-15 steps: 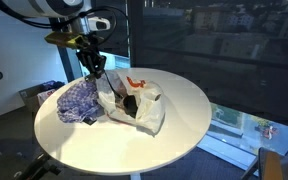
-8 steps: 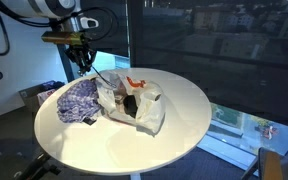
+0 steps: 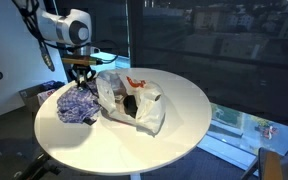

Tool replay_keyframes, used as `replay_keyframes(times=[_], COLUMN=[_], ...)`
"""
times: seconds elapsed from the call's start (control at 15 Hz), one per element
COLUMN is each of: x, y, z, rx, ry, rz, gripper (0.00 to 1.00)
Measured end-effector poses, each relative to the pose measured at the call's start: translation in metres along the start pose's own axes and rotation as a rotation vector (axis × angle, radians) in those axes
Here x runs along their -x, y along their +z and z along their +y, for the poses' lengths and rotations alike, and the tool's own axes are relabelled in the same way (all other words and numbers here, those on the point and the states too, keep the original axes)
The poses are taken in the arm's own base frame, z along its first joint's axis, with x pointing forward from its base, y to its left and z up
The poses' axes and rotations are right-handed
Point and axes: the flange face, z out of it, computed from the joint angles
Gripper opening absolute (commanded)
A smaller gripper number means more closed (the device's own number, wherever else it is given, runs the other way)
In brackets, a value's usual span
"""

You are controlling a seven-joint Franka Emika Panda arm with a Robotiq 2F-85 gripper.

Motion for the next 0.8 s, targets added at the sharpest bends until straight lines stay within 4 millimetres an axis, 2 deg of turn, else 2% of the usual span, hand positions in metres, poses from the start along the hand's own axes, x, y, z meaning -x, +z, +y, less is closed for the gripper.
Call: replay_keyframes(times=[0.13, 0.2, 0.4, 0.6, 0.8], x=[-0.012, -0.016, -0.024, -0.019, 0.004], y=[0.010, 0.010, -0.006, -0.039, -0.073], z=[0.009, 0.013, 0.025, 0.038, 0.059], rx=[-0.011, -0.005, 0.027, 0.060, 0.084], ry=[-0.037, -0.046, -0.054, -0.007, 0.114], rz=[-0.036, -0.045, -0.027, 0.026, 0.086], gripper=[0.68, 0.77, 0.99, 1.00, 1.00])
